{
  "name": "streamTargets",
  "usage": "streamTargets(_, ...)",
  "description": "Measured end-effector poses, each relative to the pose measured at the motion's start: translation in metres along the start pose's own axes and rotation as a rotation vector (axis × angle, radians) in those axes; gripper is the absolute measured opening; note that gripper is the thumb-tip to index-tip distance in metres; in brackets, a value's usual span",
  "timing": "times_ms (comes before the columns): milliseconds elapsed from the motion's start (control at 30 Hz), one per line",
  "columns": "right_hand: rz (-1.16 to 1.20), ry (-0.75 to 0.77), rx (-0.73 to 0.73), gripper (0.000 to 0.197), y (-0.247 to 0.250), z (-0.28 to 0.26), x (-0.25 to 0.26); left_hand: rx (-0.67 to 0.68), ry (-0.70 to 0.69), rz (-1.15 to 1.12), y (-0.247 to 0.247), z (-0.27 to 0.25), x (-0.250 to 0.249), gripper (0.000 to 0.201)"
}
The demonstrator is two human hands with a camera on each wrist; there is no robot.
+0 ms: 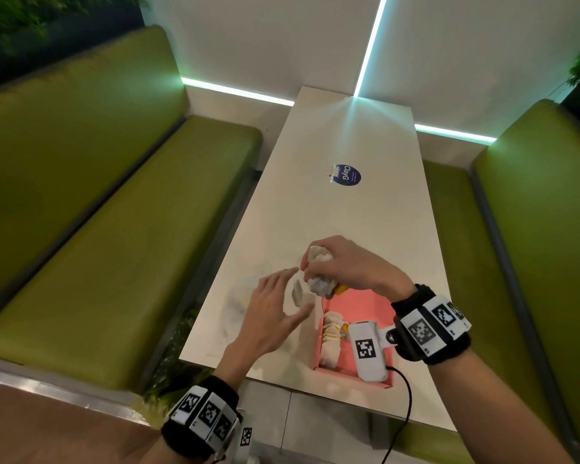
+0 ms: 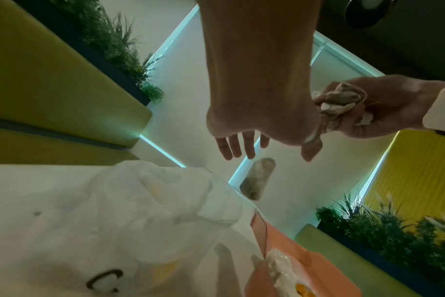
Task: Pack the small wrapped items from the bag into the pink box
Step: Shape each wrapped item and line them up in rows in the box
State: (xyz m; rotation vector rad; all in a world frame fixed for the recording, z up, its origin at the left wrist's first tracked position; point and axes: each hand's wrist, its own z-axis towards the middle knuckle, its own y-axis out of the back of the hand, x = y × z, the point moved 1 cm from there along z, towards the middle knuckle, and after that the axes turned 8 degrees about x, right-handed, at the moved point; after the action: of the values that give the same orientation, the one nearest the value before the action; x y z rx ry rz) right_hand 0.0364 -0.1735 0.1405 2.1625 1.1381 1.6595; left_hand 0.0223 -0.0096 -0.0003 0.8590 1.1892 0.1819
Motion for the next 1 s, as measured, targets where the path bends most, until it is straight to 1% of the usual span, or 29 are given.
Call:
streamTargets(33,0.015,0.009,-0.002,0.008,0.002,-0.003,0.001,0.021,0.001,-0.021,-0.005,0.002,-0.001,0.062)
streamTargets(67,0.039,0.016,-0.004,0.008,0.005,-0.006,0.002,0.019,0.008,-0.043,-0.009,0.004,-0.001,0.053)
streamTargets(133,0.096,0.021,-0.017,0.003,0.009,-0.015,0.0,-0.006,0.003,-0.088,-0.016,0.005,-0.001,0.029)
streamTargets(167,0.132,0.019,-0.026,0.003,0.011,-0.019,-0.003,-0.011,-0.006,-0.115,-0.018,0.005,0.0,0.019)
streamTargets(200,0.18,0.016,-0.036,0.004,0.013,-0.024,-0.008,-0.012,-0.01,-0.138,-0.019,0.004,-0.001,0.015)
streamTargets(300,0.309,-0.031,-0.079,0.011,0.012,-0.039,-0.031,-0.026,0.0,-0.189,-0.015,-0.002,-0.005,0.017)
streamTargets(433,0.418,-0.083,-0.116,0.02,-0.002,-0.056,-0.076,-0.028,0.017,-0.214,-0.004,-0.007,-0.006,0.022)
streamTargets(567,0.578,-0.113,-0.112,0.032,-0.025,-0.065,-0.117,-0.034,0.034,-0.22,0.006,-0.006,-0.012,0.026)
streamTargets(700,0.745,-0.149,-0.102,0.039,-0.045,-0.069,-0.141,-0.068,0.052,-0.169,0.019,0.0,-0.032,0.026)
streamTargets(767,0.813,-0.164,-0.105,0.034,-0.052,-0.07,-0.15,-0.05,0.042,-0.164,0.027,0.004,-0.046,0.024)
streamTargets(833,0.85,-0.164,-0.131,0.02,-0.058,-0.07,-0.156,-0.019,0.025,-0.19,0.032,0.008,-0.06,0.023)
streamTargets(900,0.789,-0.178,-0.2,0.011,-0.062,-0.07,-0.161,0.018,0.016,-0.237,0.034,0.011,-0.07,0.023)
streamTargets(1000,0.676,-0.2,-0.325,0.019,-0.064,-0.07,-0.161,0.082,0.023,-0.262,0.032,0.015,-0.077,0.029)
